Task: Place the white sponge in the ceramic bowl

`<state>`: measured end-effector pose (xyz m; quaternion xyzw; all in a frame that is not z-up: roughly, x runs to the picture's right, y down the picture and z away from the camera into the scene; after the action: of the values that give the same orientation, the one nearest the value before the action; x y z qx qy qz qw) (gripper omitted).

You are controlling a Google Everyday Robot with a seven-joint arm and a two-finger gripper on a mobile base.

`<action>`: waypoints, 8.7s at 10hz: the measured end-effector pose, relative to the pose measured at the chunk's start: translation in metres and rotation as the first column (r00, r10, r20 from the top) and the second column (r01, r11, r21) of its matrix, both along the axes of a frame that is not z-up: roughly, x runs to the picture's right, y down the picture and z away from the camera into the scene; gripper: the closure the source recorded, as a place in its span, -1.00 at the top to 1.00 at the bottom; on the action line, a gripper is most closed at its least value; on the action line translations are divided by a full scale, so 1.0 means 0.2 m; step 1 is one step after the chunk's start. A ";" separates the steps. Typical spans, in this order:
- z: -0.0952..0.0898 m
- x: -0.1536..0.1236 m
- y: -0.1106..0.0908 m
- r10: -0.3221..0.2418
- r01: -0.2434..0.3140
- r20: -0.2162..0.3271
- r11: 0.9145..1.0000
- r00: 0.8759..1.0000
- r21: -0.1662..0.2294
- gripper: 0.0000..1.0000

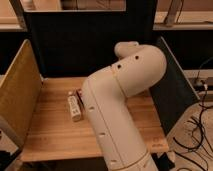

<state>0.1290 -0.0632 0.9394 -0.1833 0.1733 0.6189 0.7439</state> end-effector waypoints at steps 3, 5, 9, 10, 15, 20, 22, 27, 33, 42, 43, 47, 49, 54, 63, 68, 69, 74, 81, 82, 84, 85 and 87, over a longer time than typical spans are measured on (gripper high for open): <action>0.00 0.00 0.00 0.000 0.000 0.000 1.000 1.000 0.000 0.25; 0.00 0.00 0.00 0.000 0.000 0.000 1.000 1.000 0.000 0.25; 0.00 0.00 0.00 0.000 0.000 0.000 1.000 1.000 0.000 0.25; 0.00 0.00 0.00 0.000 0.000 0.000 1.000 1.000 0.000 0.25; 0.00 0.00 0.00 0.000 0.000 0.000 1.000 1.000 0.000 0.25; 0.00 0.00 0.00 0.000 0.000 0.000 1.000 1.000 0.000 0.25; 0.00 0.00 0.00 -0.001 0.001 0.000 1.000 1.000 0.000 0.25; -0.15 -0.23 -0.02 -0.133 0.132 0.045 0.991 0.990 0.022 0.25; -0.33 -0.36 0.29 -0.129 0.131 0.047 0.990 0.991 -0.058 0.25; -0.33 -0.36 0.36 0.213 -0.208 -0.097 0.976 0.972 0.058 0.25; -0.32 -0.46 0.39 0.167 -0.165 -0.064 0.986 0.984 0.032 0.25; -0.32 -0.69 0.50 0.073 -0.072 0.008 0.997 0.997 -0.040 0.25; -0.34 -0.76 0.58 0.051 -0.048 0.038 0.995 0.998 -0.085 0.25; -0.34 -0.85 0.81 0.014 -0.003 0.060 0.984 0.998 -0.178 0.25; -0.27 -0.78 0.98 0.001 -0.001 -0.001 0.973 1.000 -0.232 0.25; -0.21 -0.82 1.09 -0.011 0.011 0.002 0.954 1.000 -0.301 0.25; -0.20 -0.83 1.09 -0.017 0.019 0.008 0.951 1.000 -0.307 0.13; -0.20 -0.88 1.04 -0.011 0.021 0.035 0.961 0.999 -0.276 -0.78; -0.43 -0.85 0.70 0.068 -0.055 0.125 0.993 0.990 -0.108 -1.00; -0.48 -0.81 0.62 0.077 -0.069 0.130 0.995 0.989 -0.068 -1.00; -0.54 -0.74 0.46 0.107 -0.108 0.124 0.994 0.987 0.003 -1.00; -0.54 -0.68 0.37 0.115 -0.120 0.107 0.992 0.988 0.038 -1.00; -0.50 -0.62 0.24 0.104 -0.109 0.075 0.992 0.992 0.071 -1.00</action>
<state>0.0055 -0.0142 0.8393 -0.1863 0.1135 0.6568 0.7219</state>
